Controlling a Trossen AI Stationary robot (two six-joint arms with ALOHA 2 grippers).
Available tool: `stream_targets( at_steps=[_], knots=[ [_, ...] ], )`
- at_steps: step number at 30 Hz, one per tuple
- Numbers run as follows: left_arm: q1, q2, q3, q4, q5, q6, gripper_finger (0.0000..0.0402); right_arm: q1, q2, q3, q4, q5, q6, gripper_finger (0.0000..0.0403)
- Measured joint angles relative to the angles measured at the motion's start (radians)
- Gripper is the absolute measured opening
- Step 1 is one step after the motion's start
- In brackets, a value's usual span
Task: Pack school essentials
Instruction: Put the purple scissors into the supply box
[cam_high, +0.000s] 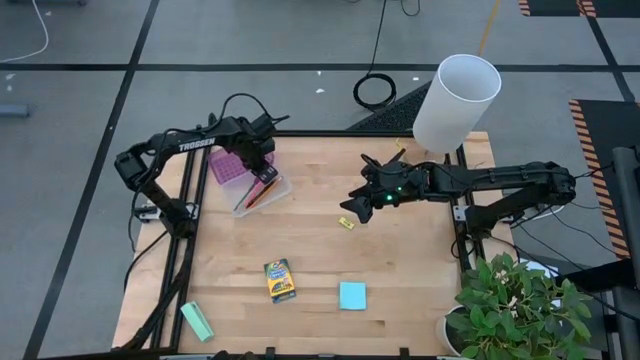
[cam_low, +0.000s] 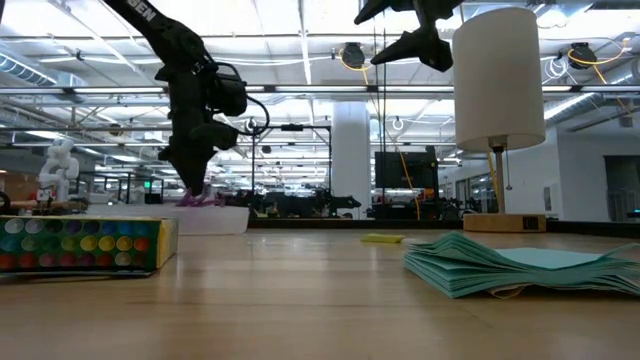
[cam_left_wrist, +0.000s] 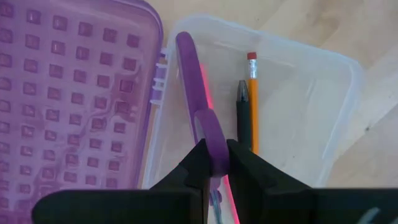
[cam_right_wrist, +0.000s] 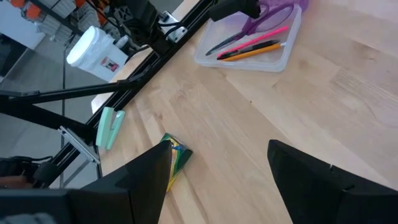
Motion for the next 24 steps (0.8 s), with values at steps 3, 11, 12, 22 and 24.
stream_targets(
  at_steps=[3, 11, 12, 22, 24],
  knots=[
    [-0.008, 0.000, -0.002, 0.000, 0.001, -0.001, 0.0047, 0.000, 0.000, 0.000, 0.000, 0.000, -0.002, 0.0258],
    [-0.040, 0.000, -0.002, 0.000, 0.005, -0.011, 0.0047, -0.001, 0.000, 0.000, 0.000, 0.000, -0.004, 0.0258],
    [-0.043, 0.000, -0.002, 0.000, 0.005, -0.011, 0.0047, -0.001, 0.000, 0.000, 0.000, 0.000, -0.004, 0.0258],
    [-0.066, 0.000, -0.003, -0.034, -0.055, -0.018, 0.0110, -0.001, 0.000, 0.000, 0.000, 0.000, -0.004, 0.0258],
    [-0.069, 0.000, -0.003, -0.034, -0.061, -0.019, 0.0131, -0.001, 0.000, 0.000, 0.000, 0.000, -0.004, 0.0258]
  ],
)
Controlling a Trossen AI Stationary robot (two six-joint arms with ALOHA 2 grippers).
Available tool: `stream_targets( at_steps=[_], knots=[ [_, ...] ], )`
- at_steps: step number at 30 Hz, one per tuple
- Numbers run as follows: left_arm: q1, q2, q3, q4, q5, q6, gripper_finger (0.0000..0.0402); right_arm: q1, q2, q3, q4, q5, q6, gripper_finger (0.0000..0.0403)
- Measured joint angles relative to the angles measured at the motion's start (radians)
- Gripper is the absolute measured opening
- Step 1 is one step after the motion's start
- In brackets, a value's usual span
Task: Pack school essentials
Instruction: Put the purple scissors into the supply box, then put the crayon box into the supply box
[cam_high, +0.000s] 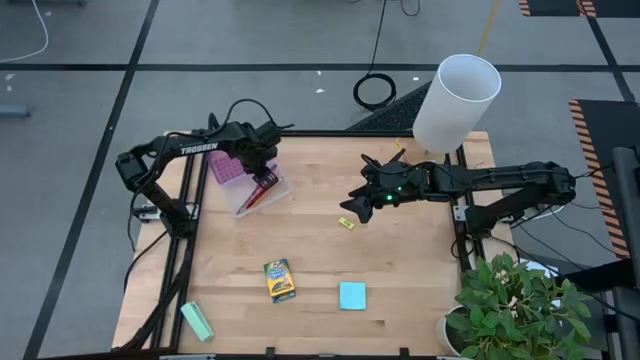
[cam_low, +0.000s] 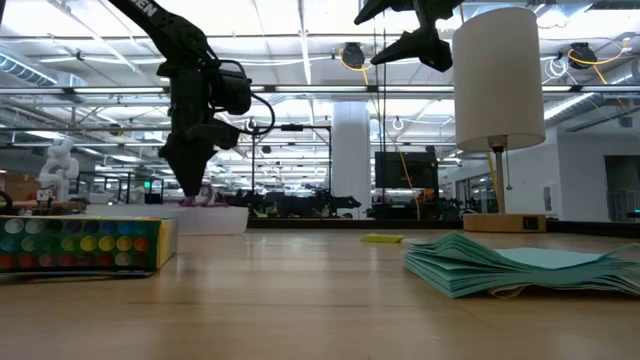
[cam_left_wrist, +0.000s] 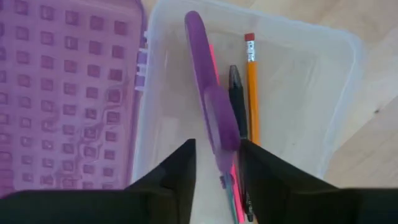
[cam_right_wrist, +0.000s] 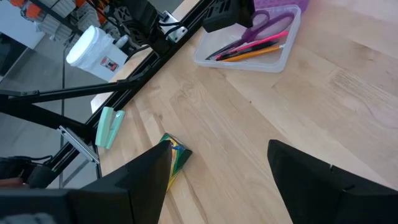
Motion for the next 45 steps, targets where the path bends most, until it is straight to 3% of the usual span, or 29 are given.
stream_targets(
  at_steps=[4, 8, 18, 23, 31, 36, 45],
  knots=[
    [-0.001, 0.000, 0.000, 0.002, 0.034, 0.003, 0.0156, 0.000, 0.000, 0.000, 0.000, 0.000, -0.003, 0.0258],
    [-0.004, 0.000, 0.000, 0.011, 0.085, 0.020, 0.0152, 0.000, 0.000, 0.000, 0.000, 0.000, -0.003, 0.0258],
    [-0.007, 0.000, 0.000, 0.010, 0.102, -0.016, 0.0092, 0.000, 0.000, 0.000, 0.000, 0.000, -0.002, 0.0258],
    [-0.009, -0.004, 0.000, 0.010, 0.200, -0.063, 0.0065, 0.001, 0.000, 0.000, 0.000, -0.004, 0.000, 0.0258],
    [-0.053, -0.142, 0.000, 0.036, 0.232, -0.111, 0.0013, 0.001, -0.005, 0.000, 0.000, -0.008, 0.061, 0.0258],
    [-0.117, -0.273, 0.000, 0.075, 0.227, -0.187, 0.0006, 0.001, -0.016, 0.000, -0.001, -0.008, 0.072, 0.0258],
    [-0.375, -0.444, 0.000, 0.067, 0.181, -0.318, 0.0056, 0.001, -0.015, 0.000, -0.008, -0.008, 0.080, 0.0258]
  ],
)
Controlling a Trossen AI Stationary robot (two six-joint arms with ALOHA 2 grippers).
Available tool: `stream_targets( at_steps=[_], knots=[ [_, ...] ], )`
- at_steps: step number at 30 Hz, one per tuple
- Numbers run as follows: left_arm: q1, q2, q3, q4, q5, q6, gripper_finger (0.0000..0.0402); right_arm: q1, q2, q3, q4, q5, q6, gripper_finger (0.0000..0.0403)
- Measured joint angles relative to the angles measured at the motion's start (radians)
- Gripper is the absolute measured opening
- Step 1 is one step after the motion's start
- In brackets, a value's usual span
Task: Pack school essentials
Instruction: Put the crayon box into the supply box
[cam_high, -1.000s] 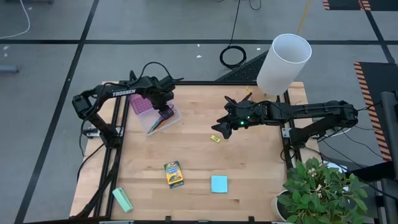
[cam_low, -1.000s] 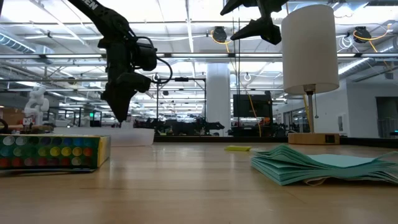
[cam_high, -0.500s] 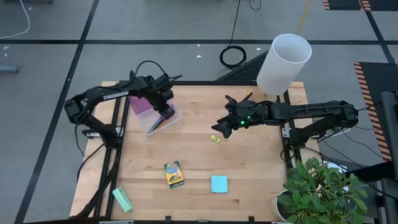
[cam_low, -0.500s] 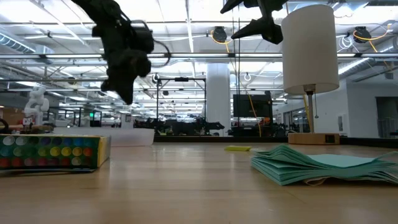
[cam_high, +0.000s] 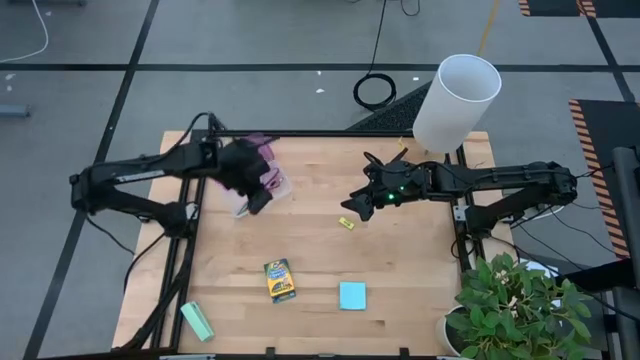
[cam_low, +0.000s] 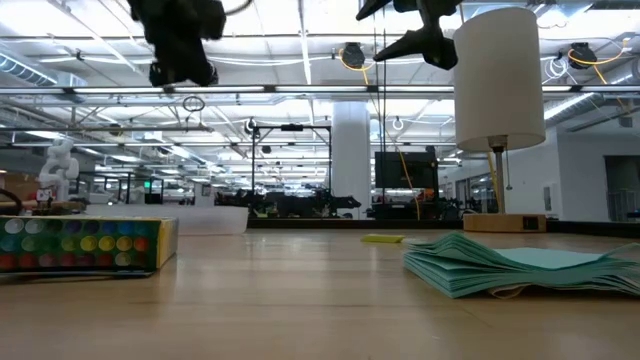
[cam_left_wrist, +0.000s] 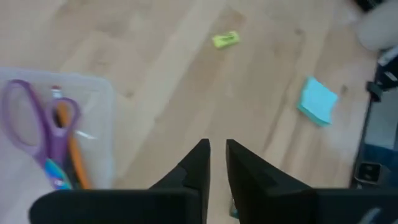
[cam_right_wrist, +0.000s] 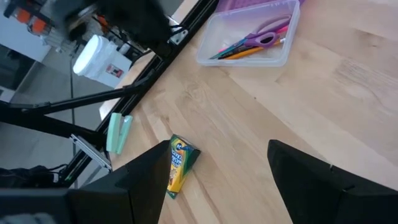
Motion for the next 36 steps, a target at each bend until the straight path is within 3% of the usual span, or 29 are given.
stream_targets(
  at_steps=[7, 14, 25, 36],
  knots=[
    [-0.221, -0.042, 0.000, 0.001, -0.098, -0.088, 0.0080, 0.002, 0.000, 0.000, -0.022, 0.000, 0.025, 0.0258],
    [-0.363, -0.019, 0.000, 0.004, -0.165, -0.211, 0.0113, 0.002, -0.009, 0.000, -0.066, -0.048, 0.024, 0.0258],
    [-0.465, 0.036, 0.000, 0.138, -0.231, -0.404, 0.0193, 0.063, -0.061, 0.000, -0.239, -0.081, 0.076, 0.0258],
    [-0.555, 0.132, 0.000, 0.223, -0.232, -0.628, 0.0202, 0.209, -0.131, 0.000, -0.289, -0.099, 0.081, 0.0258]
  ],
)
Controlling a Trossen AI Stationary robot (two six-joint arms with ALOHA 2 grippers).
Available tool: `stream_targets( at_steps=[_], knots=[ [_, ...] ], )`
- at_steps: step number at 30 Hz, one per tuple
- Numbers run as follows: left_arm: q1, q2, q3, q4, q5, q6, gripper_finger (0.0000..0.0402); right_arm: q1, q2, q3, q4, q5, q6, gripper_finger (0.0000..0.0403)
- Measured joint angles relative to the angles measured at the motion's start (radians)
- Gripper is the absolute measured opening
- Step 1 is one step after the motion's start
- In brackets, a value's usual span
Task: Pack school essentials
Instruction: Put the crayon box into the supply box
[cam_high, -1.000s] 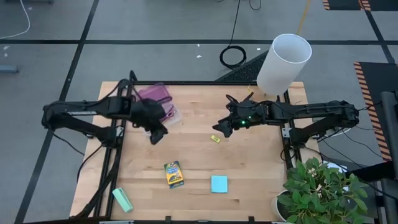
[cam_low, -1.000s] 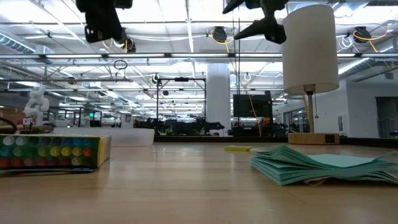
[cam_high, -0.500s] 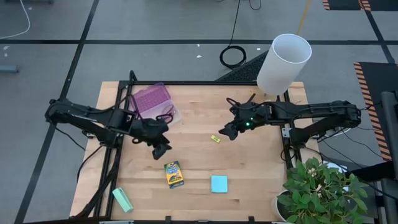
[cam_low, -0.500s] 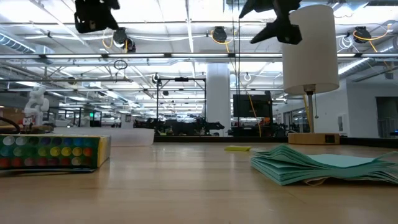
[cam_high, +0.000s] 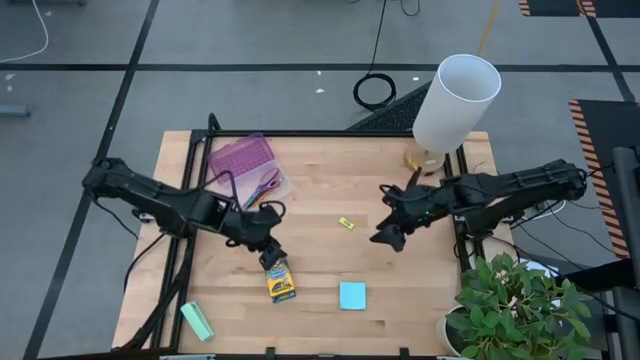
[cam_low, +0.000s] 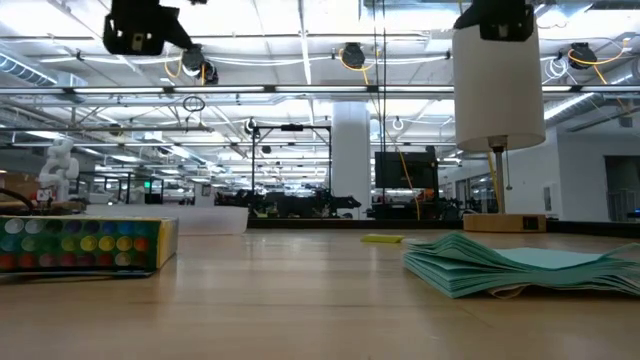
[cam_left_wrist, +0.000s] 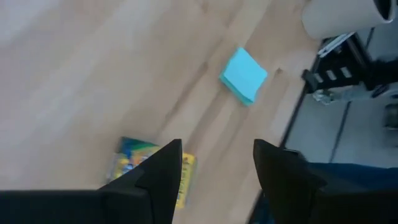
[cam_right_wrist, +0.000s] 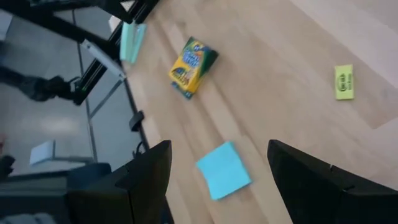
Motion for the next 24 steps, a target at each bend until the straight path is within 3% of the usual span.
stream_targets(
  at_steps=[9, 24],
  knots=[
    [-0.108, 0.059, 0.000, 0.006, -0.057, -0.266, 0.0202, 0.100, -0.004, 0.000, -0.001, 0.002, -0.015, 0.0258],
    [-0.179, 0.160, 0.000, 0.050, -0.032, -0.777, 0.0215, 0.198, -0.008, 0.000, -0.001, 0.002, -0.054, 0.0258]
  ],
)
